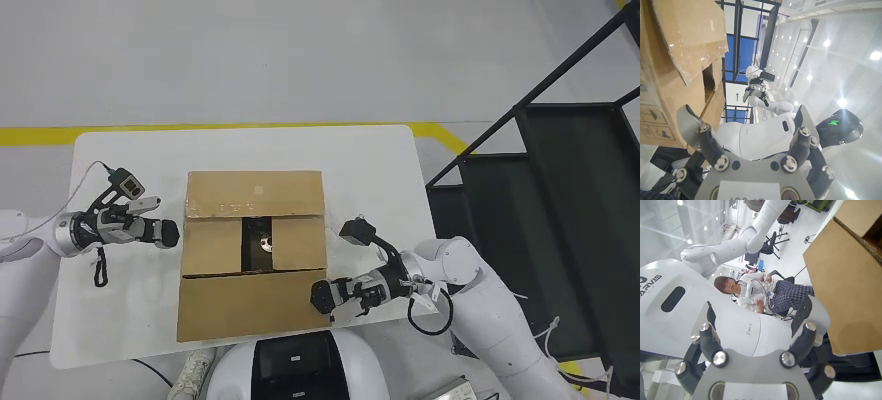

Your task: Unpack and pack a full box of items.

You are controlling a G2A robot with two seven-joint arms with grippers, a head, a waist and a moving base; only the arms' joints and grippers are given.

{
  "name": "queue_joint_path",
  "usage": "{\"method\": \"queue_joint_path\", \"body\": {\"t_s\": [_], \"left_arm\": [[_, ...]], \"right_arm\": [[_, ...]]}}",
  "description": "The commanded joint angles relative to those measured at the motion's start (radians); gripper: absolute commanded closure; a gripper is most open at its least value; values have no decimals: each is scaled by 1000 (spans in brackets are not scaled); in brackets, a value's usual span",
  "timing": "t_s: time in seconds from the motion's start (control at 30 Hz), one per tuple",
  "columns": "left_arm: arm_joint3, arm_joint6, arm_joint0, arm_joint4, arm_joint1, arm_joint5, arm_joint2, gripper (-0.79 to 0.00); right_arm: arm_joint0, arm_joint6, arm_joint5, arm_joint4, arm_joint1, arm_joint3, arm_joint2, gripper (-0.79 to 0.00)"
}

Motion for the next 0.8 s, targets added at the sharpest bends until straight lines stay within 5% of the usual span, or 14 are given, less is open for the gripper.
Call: {"method": "queue_joint_path", "body": {"t_s": [0.0,0.5,0.77], "left_arm": [[18,0,-21,-6,-4,-4,30,-785],[197,0,-207,-36,-73,-63,201,-785],[195,0,-255,-127,-90,-101,235,-785]], "right_arm": [[0,2,-3,11,2,-3,1,-785],[12,4,-5,64,13,30,0,-785],[15,-2,-5,74,18,43,7,-785]]}}
